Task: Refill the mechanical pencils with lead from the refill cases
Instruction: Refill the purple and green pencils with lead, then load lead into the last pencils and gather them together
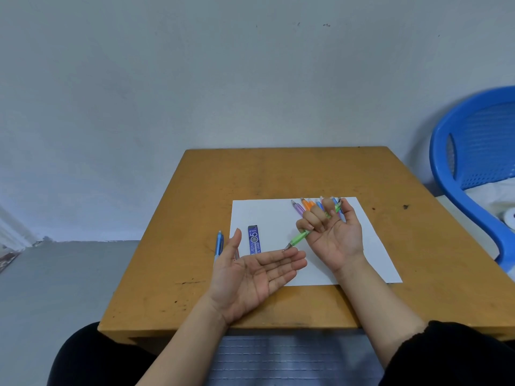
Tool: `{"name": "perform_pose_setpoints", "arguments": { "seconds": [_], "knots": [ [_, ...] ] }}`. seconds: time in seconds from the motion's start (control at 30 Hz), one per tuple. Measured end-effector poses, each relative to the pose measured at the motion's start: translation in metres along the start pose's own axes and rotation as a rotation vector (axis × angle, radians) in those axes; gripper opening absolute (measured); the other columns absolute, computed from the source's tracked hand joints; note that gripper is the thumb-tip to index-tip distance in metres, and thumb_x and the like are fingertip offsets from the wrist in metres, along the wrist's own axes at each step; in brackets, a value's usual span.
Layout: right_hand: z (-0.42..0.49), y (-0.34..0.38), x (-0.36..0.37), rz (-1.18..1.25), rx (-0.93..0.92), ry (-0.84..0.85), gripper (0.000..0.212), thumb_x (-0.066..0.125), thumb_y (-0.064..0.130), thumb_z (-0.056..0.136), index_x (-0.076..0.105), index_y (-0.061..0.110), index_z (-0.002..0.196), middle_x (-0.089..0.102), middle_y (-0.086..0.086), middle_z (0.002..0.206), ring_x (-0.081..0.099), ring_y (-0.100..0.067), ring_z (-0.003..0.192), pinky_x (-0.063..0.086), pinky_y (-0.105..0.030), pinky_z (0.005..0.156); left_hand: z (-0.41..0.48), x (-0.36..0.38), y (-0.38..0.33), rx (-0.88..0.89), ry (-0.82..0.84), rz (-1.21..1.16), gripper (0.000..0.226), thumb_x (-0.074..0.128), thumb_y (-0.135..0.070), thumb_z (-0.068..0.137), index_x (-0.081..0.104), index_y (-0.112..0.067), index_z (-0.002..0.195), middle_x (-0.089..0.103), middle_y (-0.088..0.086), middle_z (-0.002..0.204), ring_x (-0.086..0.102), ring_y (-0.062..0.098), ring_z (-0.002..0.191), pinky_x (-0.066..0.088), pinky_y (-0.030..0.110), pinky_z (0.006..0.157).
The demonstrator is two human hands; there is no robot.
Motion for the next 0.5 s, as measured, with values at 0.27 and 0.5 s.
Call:
{"name": "perform_pose_setpoints", "arguments": {
  "seconds": [0.27,0.5],
  "knots": [
    [0.0001,0.0008,-0.0006,0.002,-0.003,0.005,0.048,0.029,0.045,0.097,0.038,0.014,0.062,0.018,0.001,0.059,0.020,-0.015,0.054,0.030,-0.027,0.057,0.0012,-0.0011,0.0016,-0.006,-0.007,0.005,0.097,0.038,-0.072,0.080,0.057,0.015,0.120,0.050,0.031,0.134,0.051,0.038,0.126,0.045,0.039,0.104],
    [-0.0006,0.0009,0.0011,0.027,0.010,0.032,0.049,0.029,0.045,0.097,0.041,0.013,0.063,0.020,0.000,0.059,0.021,-0.015,0.054,0.031,-0.027,0.057,0.0002,0.0018,0.0009,-0.005,-0.034,-0.009,0.098,0.035,-0.071,0.079,0.057,0.016,0.119,0.051,0.031,0.133,0.052,0.038,0.125,0.045,0.039,0.103]
  ]
}}
Point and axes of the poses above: each hand's wrist, its own z-axis towards the middle knuckle, its own x-axis out of the palm, y = z × x, the point moved 1 cm from there along z, towards the middle knuckle
